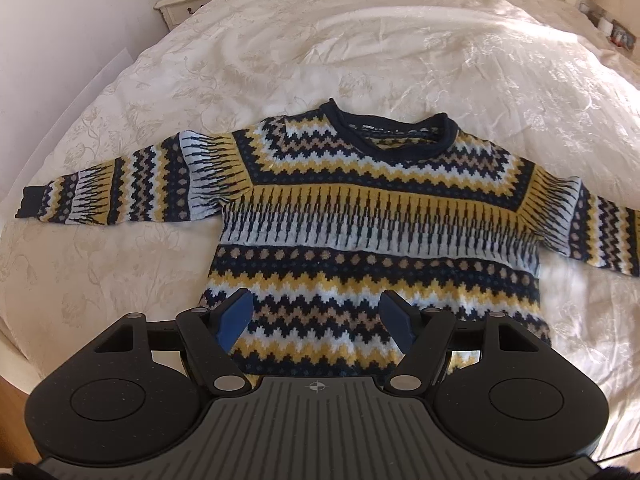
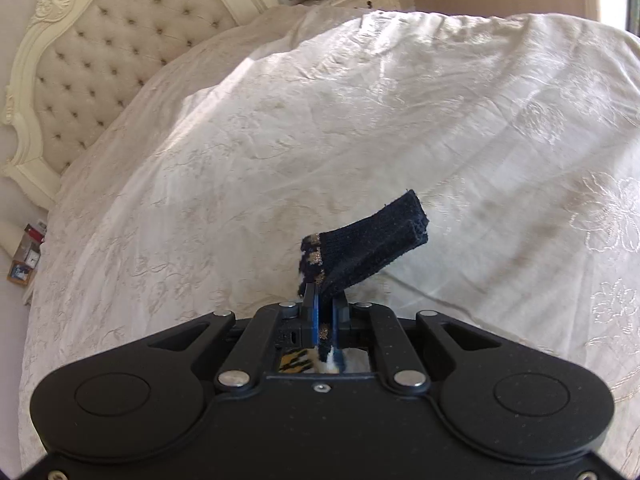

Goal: Fold small clothes
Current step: 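Close the right tool on the navy sleeve cuff, then carry the cuff across the sweater body and open the right tool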

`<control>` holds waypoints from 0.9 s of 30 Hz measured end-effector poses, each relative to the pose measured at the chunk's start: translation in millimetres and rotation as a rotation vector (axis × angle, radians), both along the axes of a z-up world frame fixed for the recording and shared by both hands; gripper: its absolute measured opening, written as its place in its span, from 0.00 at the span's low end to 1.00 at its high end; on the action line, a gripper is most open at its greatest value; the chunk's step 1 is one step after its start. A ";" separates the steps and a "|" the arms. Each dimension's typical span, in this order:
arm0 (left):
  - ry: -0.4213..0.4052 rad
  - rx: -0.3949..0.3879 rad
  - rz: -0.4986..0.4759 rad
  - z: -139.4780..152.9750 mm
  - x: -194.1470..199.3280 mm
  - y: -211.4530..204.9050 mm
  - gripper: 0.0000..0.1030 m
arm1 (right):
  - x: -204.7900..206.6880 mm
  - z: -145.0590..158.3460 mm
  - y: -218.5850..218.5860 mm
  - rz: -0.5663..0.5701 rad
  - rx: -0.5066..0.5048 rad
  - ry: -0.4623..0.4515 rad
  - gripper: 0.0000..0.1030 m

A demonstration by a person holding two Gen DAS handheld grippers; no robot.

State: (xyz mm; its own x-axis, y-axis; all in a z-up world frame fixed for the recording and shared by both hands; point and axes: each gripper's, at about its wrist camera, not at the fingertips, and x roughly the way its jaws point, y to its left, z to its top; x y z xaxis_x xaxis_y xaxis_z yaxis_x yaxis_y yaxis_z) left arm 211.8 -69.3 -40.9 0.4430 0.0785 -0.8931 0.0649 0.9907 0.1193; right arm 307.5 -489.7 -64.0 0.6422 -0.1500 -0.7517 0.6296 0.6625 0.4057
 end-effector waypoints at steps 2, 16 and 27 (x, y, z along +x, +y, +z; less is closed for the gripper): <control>0.003 -0.012 -0.007 -3.3 2.6 8.5 0.67 | 11.3 16.8 22.5 0.047 -0.010 -0.038 0.13; 0.036 -0.058 -0.009 -16.0 37.1 110.3 0.67 | 126.1 70.5 233.3 0.413 0.038 -0.233 0.12; 0.053 -0.033 0.032 -24.8 52.4 183.5 0.67 | 184.3 -1.1 386.4 0.641 0.126 -0.147 0.12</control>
State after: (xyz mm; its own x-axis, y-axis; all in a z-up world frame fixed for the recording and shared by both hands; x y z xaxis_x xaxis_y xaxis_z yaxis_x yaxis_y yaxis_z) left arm 264.2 114.2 -65.7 0.3926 0.0623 -0.9176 0.0386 0.9957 0.0841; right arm 491.8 -103.3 -65.1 0.6724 0.3786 -0.6361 0.0597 0.8288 0.5564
